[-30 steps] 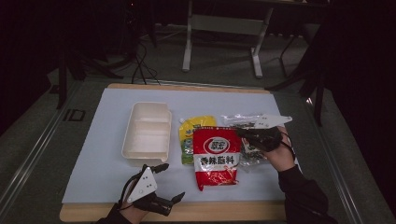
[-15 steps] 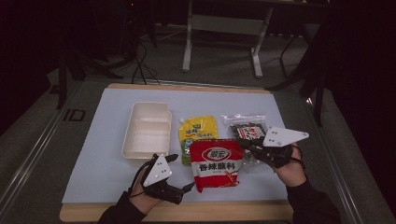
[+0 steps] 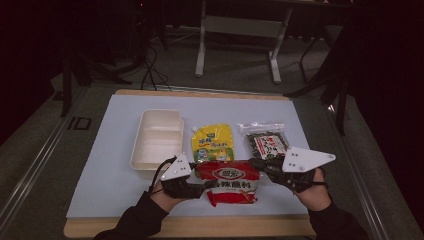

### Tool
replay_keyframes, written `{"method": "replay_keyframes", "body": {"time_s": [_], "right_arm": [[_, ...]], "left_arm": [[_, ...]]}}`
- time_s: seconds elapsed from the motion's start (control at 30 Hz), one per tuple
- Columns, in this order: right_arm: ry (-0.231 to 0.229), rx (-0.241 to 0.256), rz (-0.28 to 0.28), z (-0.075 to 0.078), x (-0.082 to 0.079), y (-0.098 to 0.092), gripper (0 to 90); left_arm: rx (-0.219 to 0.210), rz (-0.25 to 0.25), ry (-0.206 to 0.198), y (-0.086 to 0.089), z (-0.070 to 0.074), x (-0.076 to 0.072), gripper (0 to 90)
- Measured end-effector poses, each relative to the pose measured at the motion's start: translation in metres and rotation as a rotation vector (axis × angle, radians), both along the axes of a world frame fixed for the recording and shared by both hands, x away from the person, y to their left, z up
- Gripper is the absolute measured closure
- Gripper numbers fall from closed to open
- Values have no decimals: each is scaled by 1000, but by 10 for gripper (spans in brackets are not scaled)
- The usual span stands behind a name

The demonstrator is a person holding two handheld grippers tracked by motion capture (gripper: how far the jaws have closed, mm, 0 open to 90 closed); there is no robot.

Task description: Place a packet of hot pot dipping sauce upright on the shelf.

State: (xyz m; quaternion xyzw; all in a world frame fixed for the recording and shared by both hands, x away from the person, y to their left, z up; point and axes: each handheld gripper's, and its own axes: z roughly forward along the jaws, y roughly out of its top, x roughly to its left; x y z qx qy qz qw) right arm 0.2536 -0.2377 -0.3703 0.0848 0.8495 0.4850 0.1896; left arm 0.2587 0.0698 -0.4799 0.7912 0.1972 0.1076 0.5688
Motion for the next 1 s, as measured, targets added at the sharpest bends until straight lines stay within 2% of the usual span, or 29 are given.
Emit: {"method": "replay_keyframes", "body": {"time_s": [0.07, 0.2, 0.33, 0.5, 0.6, 0.67, 0.7, 0.8, 0.9, 1.0], "right_arm": [[1, 1, 6, 1, -1, 1, 892], [-8, 8, 14, 3, -4, 2, 892], [-18, 17, 15, 7, -6, 1, 892], [-25, 33, 19, 13, -8, -2, 890], [-19, 65, 21, 18, -6, -4, 859], [4, 94, 24, 18, -3, -6, 772], [17, 112, 25, 17, -1, -7, 717], [62, 127, 32, 8, 4, -6, 649], [113, 113, 48, -4, 8, -2, 614], [155, 84, 58, -16, 14, 3, 650]], "left_arm": [[8, -26, 5, -2, -1, 1, 549], [-15, -54, 24, 0, -1, 2, 729], [-16, -77, 9, 1, 3, -2, 894], [-18, -97, -2, 2, 15, -6, 900], [-11, -107, -20, 3, 25, -9, 900], [-5, -108, -32, 4, 30, -11, 900], [-13, -115, -23, 5, 32, -12, 900], [-26, -108, -25, 7, 35, -14, 900], [-32, -104, -20, 10, 38, -15, 900], [-33, -93, -19, 11, 40, -15, 900]]}}
